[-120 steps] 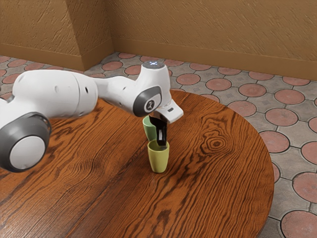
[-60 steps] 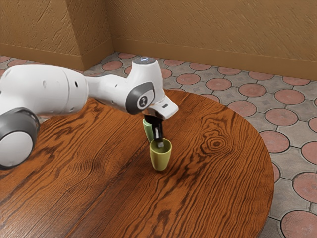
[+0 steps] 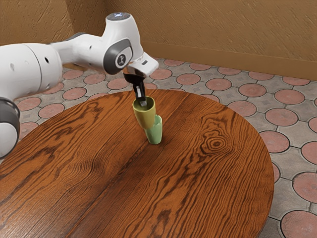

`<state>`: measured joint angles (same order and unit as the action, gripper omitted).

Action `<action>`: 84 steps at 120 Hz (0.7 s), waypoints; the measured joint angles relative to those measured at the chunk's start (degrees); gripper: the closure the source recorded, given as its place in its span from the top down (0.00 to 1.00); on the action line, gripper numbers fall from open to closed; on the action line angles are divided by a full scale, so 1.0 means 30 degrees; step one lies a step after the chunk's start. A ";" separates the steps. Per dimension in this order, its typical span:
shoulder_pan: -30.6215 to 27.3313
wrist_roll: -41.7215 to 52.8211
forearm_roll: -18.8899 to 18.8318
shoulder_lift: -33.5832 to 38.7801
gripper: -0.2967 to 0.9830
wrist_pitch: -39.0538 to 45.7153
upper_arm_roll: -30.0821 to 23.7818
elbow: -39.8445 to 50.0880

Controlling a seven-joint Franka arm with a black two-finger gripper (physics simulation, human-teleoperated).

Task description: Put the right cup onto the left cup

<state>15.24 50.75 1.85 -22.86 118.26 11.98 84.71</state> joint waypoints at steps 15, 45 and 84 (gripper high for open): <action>-0.0071 0.0186 -0.0299 -0.0520 0.16 -0.1011 0.0543 -0.1412; -0.0715 0.1036 -0.0398 -0.2945 0.16 -0.2040 0.0670 -0.4536; -0.0801 0.2577 -0.0377 -0.5204 0.16 -0.1839 0.0506 -0.7074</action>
<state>12.84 58.48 0.72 -38.47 112.74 13.50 63.48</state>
